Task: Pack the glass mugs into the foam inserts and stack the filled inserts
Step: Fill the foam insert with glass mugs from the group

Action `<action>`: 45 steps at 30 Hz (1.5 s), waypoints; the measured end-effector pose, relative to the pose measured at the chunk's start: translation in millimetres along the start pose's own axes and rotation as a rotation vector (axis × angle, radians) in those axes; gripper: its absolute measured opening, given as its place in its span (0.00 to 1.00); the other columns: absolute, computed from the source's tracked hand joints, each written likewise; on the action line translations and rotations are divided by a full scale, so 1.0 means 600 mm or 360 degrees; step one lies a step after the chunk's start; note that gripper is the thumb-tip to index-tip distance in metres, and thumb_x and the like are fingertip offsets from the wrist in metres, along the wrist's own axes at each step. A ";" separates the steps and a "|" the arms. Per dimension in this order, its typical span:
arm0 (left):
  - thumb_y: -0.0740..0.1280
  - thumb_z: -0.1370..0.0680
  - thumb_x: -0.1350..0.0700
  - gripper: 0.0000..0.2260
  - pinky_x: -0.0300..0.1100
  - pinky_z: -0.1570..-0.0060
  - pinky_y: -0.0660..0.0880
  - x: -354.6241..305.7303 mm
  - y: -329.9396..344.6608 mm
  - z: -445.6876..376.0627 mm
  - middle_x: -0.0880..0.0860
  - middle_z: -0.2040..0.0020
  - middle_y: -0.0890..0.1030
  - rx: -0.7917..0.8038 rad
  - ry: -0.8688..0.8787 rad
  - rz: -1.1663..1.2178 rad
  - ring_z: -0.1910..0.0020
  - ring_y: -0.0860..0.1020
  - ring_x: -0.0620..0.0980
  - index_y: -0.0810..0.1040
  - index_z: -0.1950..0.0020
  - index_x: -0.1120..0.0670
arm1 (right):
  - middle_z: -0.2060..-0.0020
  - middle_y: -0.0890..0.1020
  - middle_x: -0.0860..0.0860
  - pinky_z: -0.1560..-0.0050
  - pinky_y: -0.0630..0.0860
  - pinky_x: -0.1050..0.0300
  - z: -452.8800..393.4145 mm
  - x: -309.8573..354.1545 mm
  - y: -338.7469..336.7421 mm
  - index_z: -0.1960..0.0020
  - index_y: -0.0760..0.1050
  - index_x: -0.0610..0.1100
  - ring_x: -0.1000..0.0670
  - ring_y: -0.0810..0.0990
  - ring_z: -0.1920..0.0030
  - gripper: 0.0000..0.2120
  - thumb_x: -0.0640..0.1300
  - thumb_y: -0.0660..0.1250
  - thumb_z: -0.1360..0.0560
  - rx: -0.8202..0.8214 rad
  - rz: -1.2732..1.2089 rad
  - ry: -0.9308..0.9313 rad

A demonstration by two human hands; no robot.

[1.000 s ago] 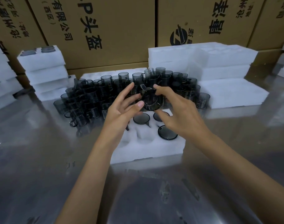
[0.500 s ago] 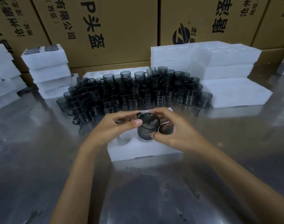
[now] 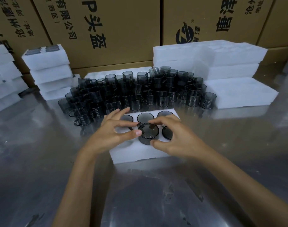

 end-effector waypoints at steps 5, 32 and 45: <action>0.72 0.35 0.37 0.23 0.53 0.22 0.44 0.004 0.003 0.003 0.36 0.22 0.59 0.0051 -0.0028 0.0139 0.22 0.46 0.35 0.83 0.42 0.40 | 0.47 0.79 0.63 0.36 0.58 0.57 -0.009 0.000 -0.009 0.43 0.81 0.58 0.61 0.68 0.36 0.12 0.56 0.71 0.26 -0.0125 0.0163 -0.0072; 0.79 0.40 0.39 0.60 0.50 0.22 0.49 0.024 0.016 -0.013 0.41 0.19 0.43 0.0136 -0.0414 0.0434 0.20 0.45 0.42 0.43 0.19 0.39 | 0.19 0.47 0.59 0.21 0.55 0.44 -0.053 -0.047 -0.031 0.23 0.49 0.70 0.54 0.49 0.20 0.52 0.54 0.80 0.34 0.0399 -0.0476 0.0603; 0.79 0.43 0.33 0.56 0.42 0.31 0.58 0.043 0.016 -0.018 0.40 0.20 0.51 0.0014 -0.0411 0.0332 0.26 0.56 0.40 0.53 0.21 0.37 | 0.20 0.44 0.60 0.23 0.49 0.45 -0.066 -0.017 -0.035 0.22 0.57 0.64 0.54 0.40 0.20 0.41 0.55 0.75 0.29 0.0356 0.0093 0.0636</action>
Point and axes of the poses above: each hand's wrist, its own z-axis away from the middle knuckle, its own y-axis out of the palm, x = y × z, the point moved 2 cm from there along -z, towards the middle knuckle
